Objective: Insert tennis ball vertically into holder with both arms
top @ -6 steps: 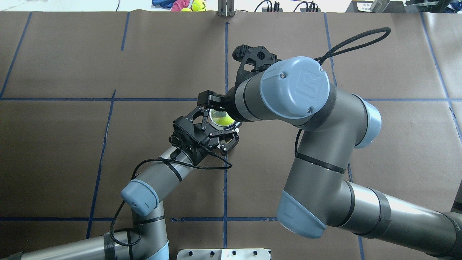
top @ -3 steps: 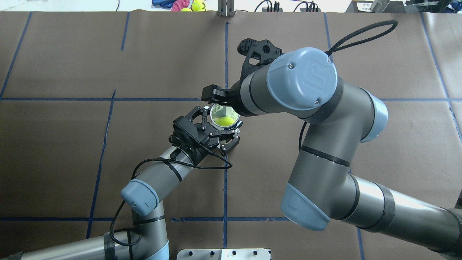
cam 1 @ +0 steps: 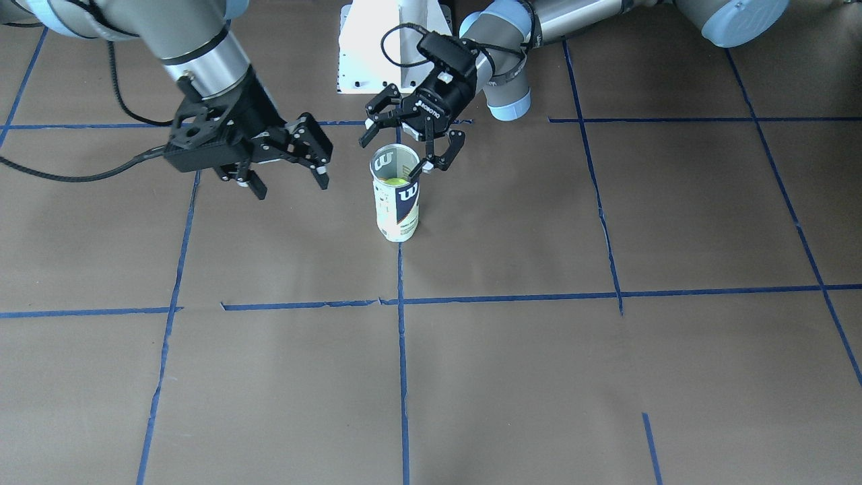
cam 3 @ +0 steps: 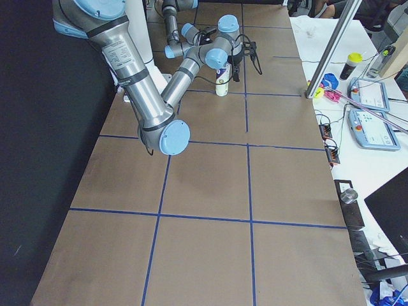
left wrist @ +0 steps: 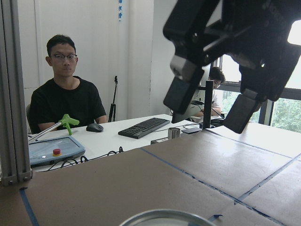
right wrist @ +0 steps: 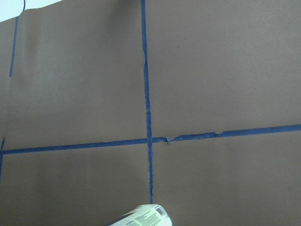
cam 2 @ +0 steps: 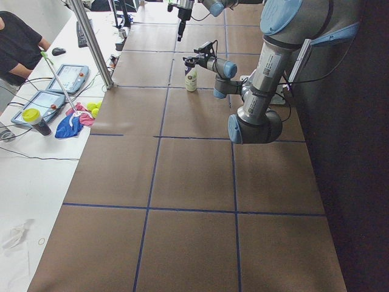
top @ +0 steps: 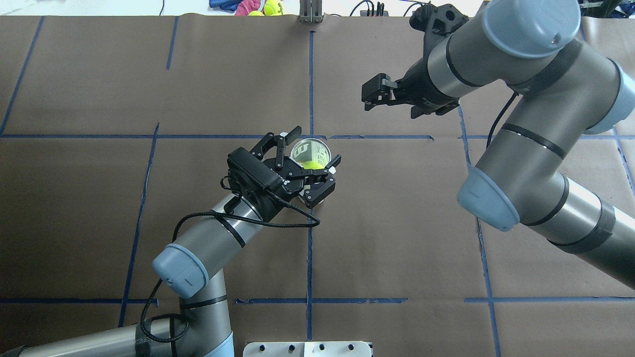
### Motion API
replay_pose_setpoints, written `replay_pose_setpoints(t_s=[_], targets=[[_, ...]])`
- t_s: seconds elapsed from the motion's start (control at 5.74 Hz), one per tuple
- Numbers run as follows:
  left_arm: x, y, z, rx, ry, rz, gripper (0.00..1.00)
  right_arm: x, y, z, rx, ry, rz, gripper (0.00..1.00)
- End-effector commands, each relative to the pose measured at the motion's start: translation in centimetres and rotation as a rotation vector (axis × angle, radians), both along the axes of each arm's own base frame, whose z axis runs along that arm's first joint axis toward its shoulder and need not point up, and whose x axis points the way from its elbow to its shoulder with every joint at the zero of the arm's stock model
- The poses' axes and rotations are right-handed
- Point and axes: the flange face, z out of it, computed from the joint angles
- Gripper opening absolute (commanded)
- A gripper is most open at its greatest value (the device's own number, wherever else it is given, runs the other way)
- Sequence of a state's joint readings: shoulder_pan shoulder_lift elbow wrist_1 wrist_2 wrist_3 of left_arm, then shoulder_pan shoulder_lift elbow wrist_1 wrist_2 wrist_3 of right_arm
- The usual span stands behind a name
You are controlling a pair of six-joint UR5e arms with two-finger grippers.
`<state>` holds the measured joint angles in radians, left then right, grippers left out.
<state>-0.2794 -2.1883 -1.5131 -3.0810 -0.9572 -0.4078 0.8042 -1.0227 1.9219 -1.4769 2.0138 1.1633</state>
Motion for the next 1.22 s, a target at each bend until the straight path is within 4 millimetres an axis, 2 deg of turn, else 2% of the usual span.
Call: replay_pose_setpoints(t_s=[0.0, 0.17, 0.35, 0.52, 0.7, 0.87, 1.04], targets=[[-5.3, -1.3, -3.6, 0.030, 0.098, -0.046, 0.99, 2.4, -1.3, 4.3, 0.041, 0.076, -0.021, 0.99], [-7.8, -3.4, -3.8, 0.032, 0.110, -0.094, 0.97, 5.0, -2.3, 7.3, 0.059, 0.119, -0.046, 0.99], [-10.6, -7.3, -1.0, 0.005, 0.035, -0.171, 0.97, 8.3, -3.2, 10.1, 0.081, 0.149, -0.074, 0.99], [-12.8, -9.5, 3.9, -0.037, -0.037, -0.189, 0.97, 10.7, -3.6, 13.0, 0.099, 0.185, -0.101, 0.99], [-16.1, -12.4, 7.3, -0.072, -0.048, -0.131, 0.98, 13.4, -3.7, 16.5, 0.116, 0.238, -0.121, 0.99], [-17.6, -13.8, 10.4, -0.167, -0.052, -0.119, 0.99, 16.5, -4.6, 19.9, 0.150, 0.299, -0.151, 0.99], [-19.4, -15.4, 14.1, -0.246, -0.160, -0.117, 0.99, 18.7, -5.8, 22.8, 0.149, 0.340, -0.166, 0.99]])
